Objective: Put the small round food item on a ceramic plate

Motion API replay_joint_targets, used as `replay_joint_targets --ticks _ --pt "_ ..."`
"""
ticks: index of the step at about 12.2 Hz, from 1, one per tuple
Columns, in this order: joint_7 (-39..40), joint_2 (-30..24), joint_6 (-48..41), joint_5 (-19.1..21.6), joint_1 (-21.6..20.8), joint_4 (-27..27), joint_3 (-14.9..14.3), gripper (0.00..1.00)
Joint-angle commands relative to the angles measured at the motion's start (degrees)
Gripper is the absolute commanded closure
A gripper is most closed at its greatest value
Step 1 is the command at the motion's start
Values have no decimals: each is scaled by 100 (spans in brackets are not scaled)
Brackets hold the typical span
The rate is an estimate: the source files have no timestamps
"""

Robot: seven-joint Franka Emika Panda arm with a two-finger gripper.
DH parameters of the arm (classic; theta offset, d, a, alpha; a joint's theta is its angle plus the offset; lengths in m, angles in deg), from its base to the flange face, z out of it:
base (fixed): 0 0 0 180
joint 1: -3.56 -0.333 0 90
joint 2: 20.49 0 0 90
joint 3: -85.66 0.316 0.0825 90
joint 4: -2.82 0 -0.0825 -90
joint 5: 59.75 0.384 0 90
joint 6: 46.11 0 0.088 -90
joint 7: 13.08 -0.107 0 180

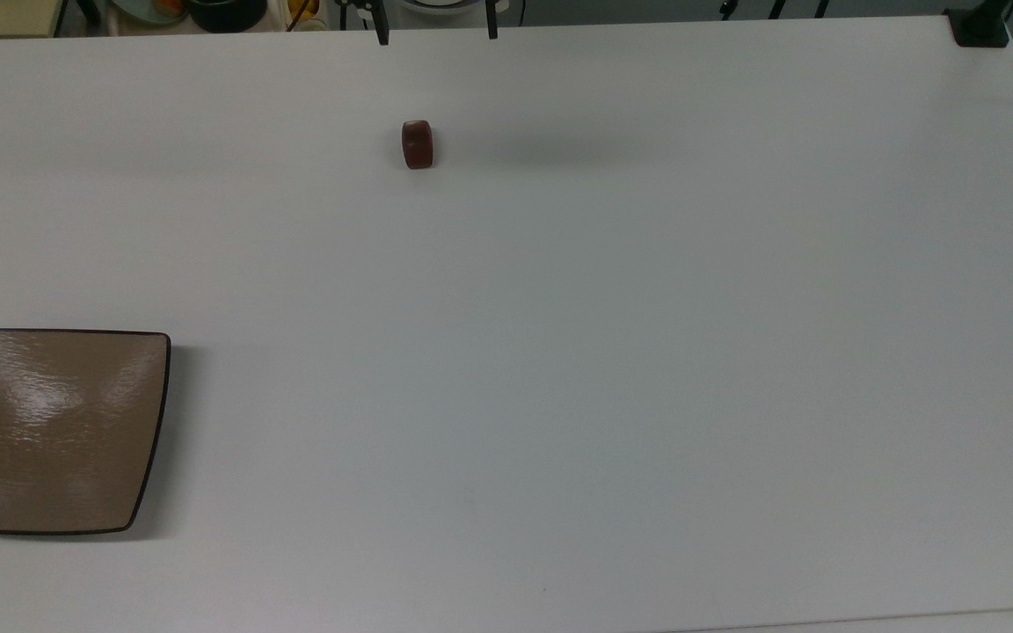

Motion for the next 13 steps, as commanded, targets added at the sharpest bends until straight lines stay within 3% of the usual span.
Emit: replay_joint_targets --ticks 1,13 --pt "201 -18 -118 110 -31 168 2 0" --pt "131 -203 -136 145 -49 1 37 0"
